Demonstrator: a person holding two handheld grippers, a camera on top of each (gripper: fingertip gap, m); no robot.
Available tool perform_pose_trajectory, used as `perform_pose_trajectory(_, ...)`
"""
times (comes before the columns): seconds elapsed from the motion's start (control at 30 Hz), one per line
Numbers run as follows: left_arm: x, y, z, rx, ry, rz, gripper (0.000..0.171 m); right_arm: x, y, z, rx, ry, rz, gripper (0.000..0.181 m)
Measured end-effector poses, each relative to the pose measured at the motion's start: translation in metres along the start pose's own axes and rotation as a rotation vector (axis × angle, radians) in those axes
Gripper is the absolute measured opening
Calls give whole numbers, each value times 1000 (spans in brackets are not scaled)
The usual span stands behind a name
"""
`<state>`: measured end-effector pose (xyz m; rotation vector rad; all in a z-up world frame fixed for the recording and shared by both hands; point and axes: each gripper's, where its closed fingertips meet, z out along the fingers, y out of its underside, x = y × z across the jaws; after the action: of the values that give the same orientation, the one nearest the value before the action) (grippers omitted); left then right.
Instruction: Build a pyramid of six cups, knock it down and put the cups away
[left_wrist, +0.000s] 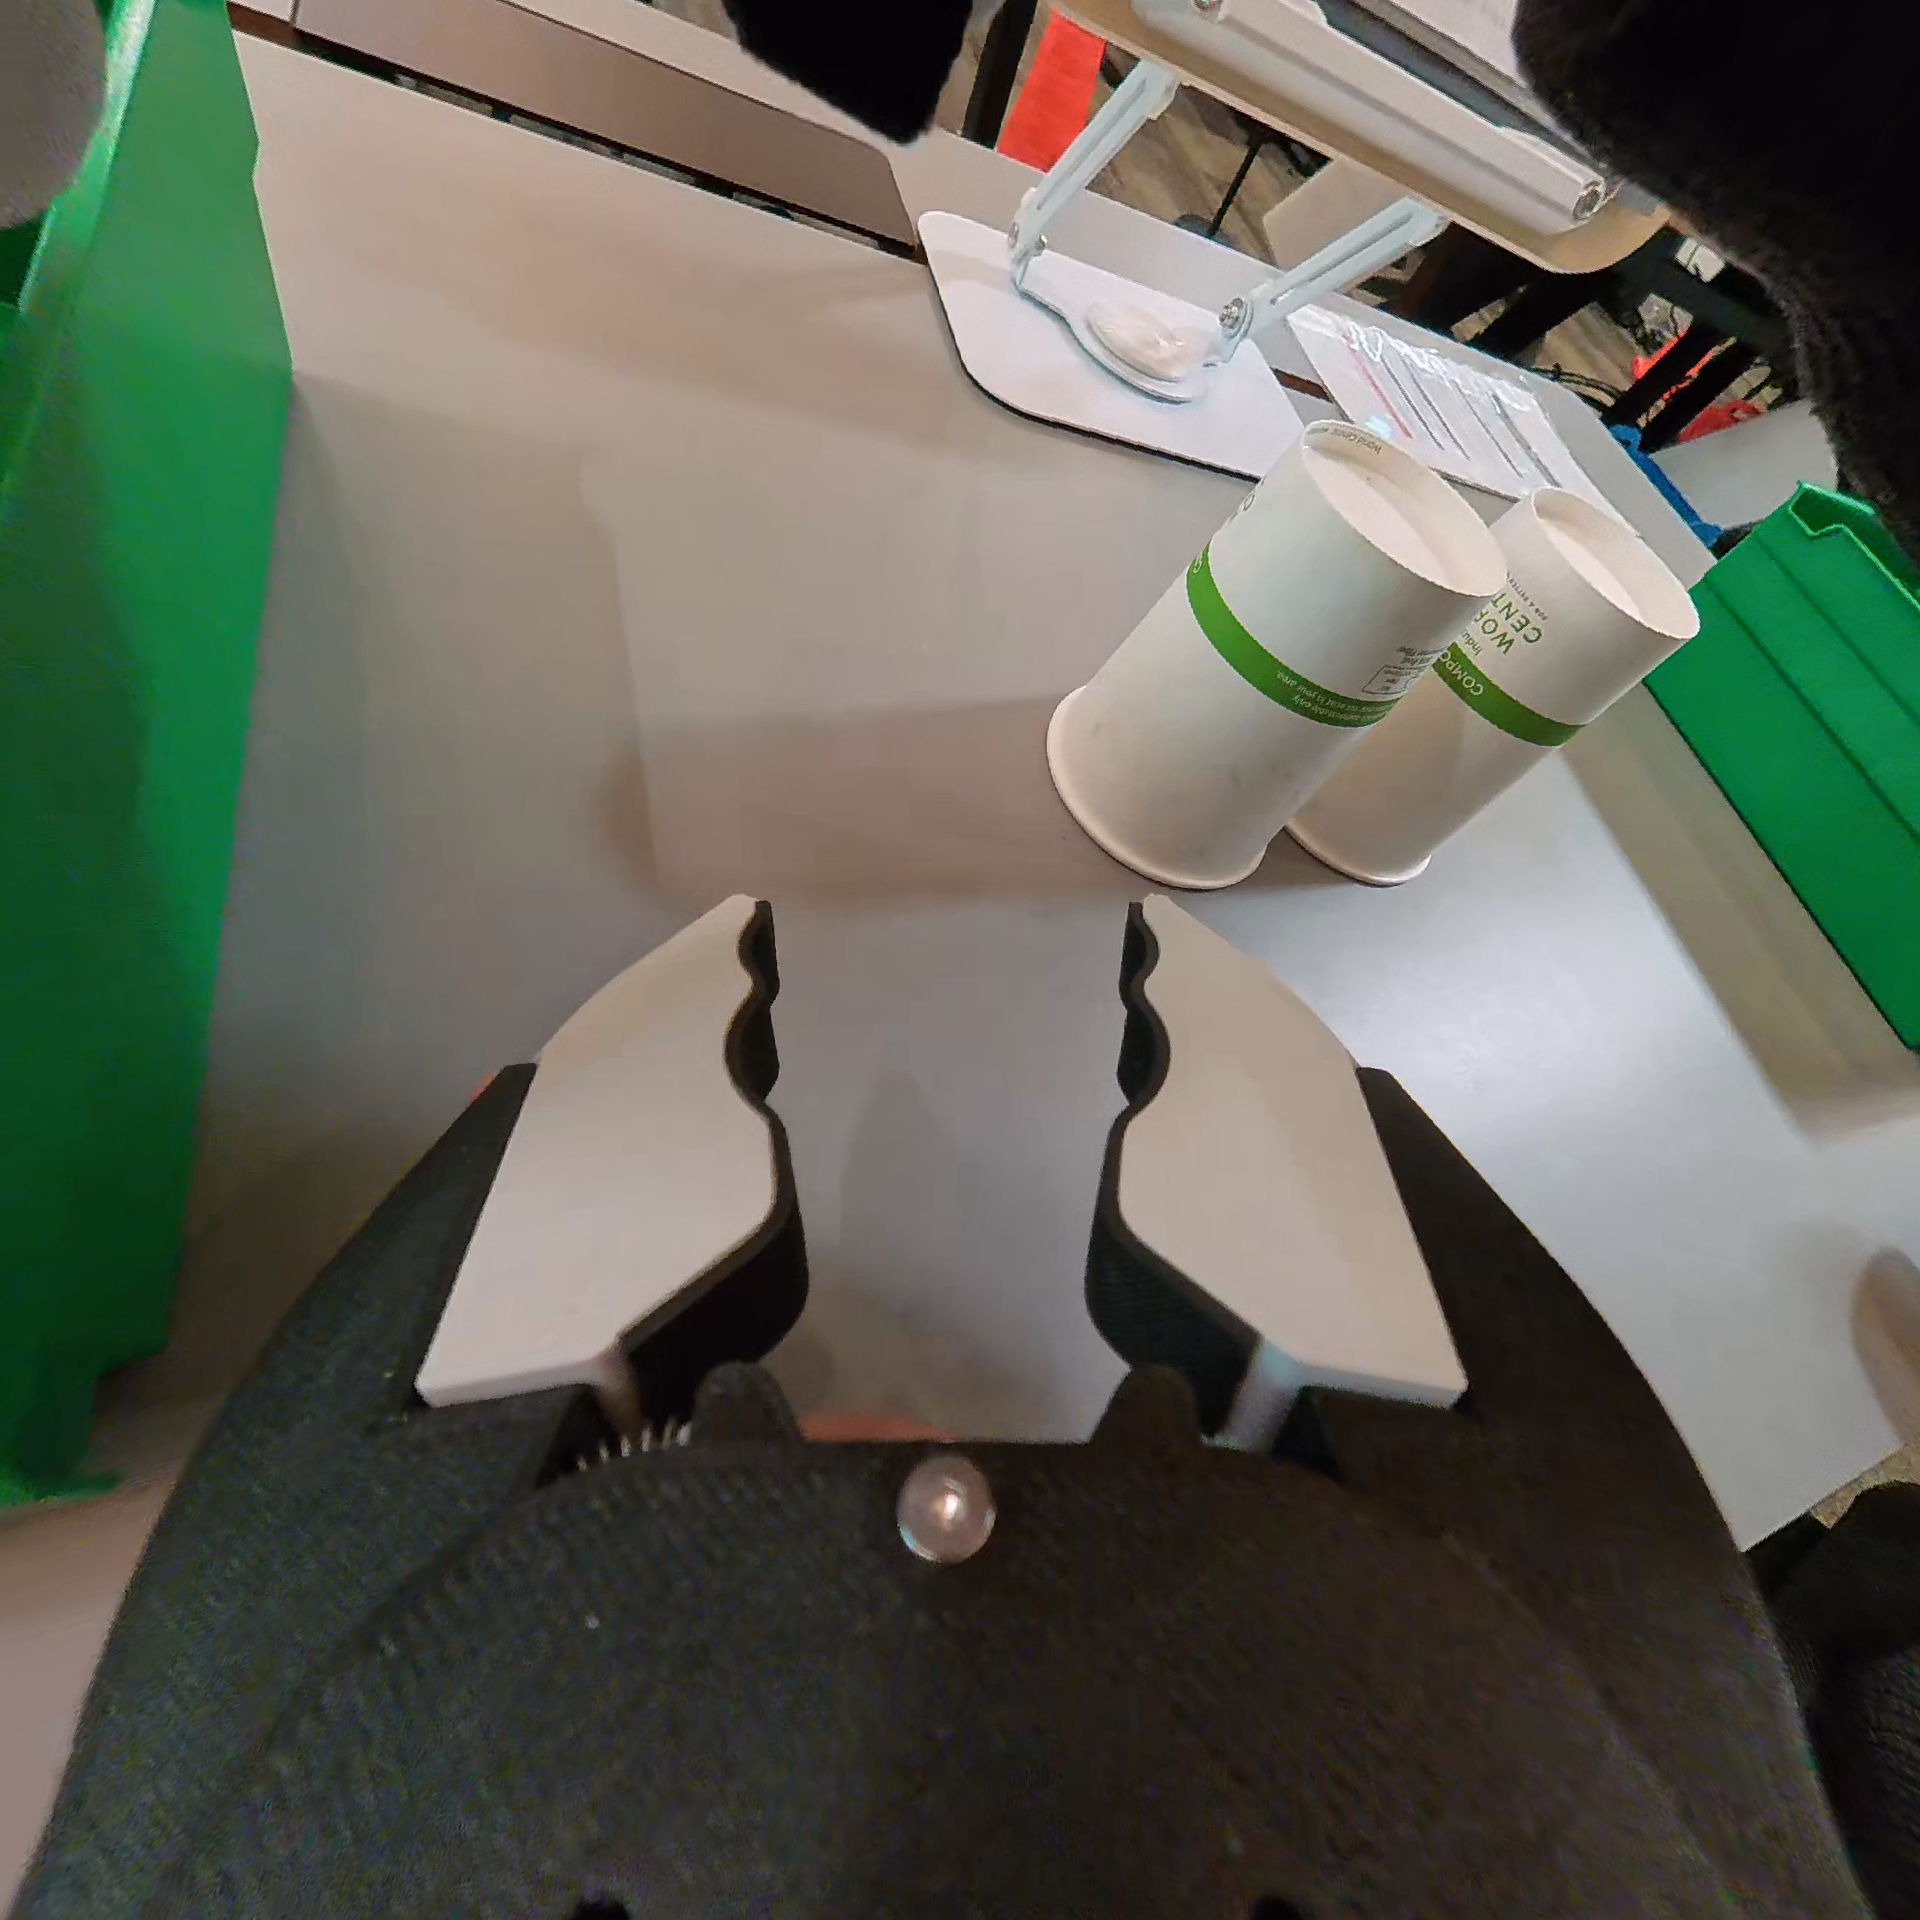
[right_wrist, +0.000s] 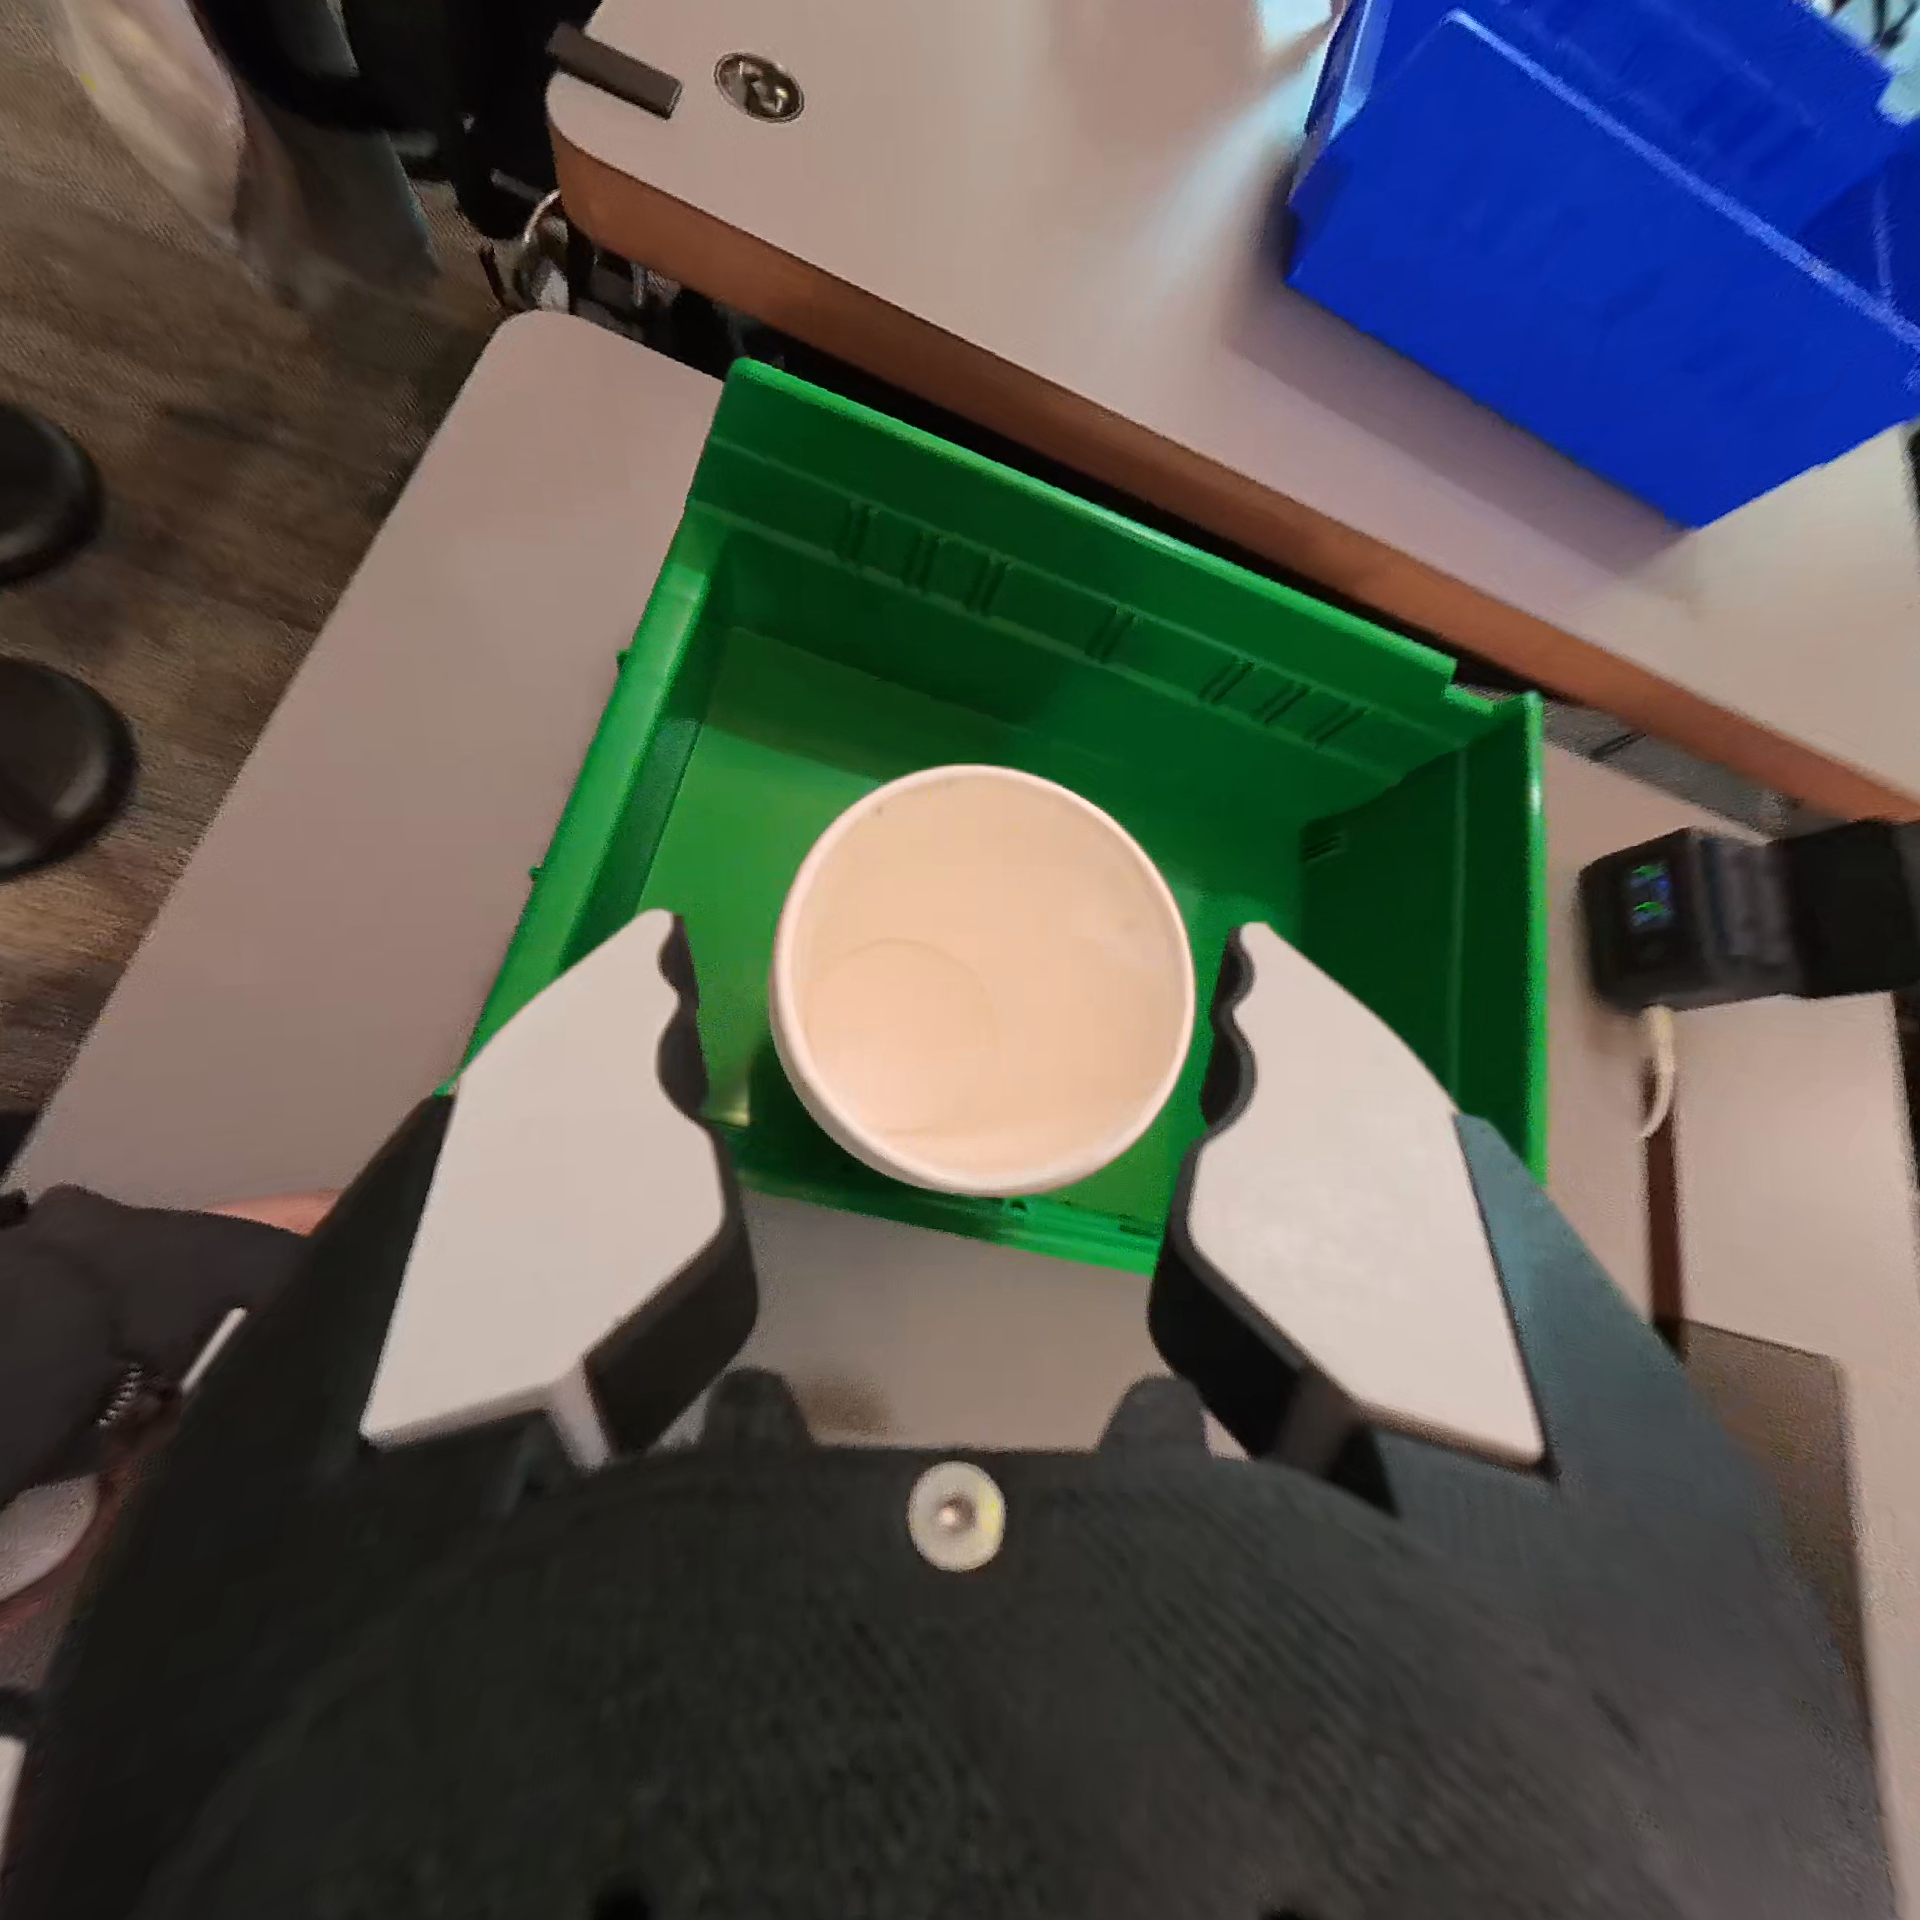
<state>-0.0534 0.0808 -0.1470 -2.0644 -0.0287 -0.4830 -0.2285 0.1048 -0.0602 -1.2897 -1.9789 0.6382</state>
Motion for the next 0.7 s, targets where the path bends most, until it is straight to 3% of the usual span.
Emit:
perform_pose_trajectory(0.2, 1, 0, 1, -4, 2, 6, 65, 12, 12, 5, 1, -79, 211, 111)
perform_pose_trajectory(0.33, 1, 0, 2, -5, 4, 4, 65, 14, 26, 13, -68, -68, 184, 116)
perform_pose_trajectory(0.7, 1, 0, 2, -6, 8, -2, 65, 7, 23, 22, -82, -84, 155, 100)
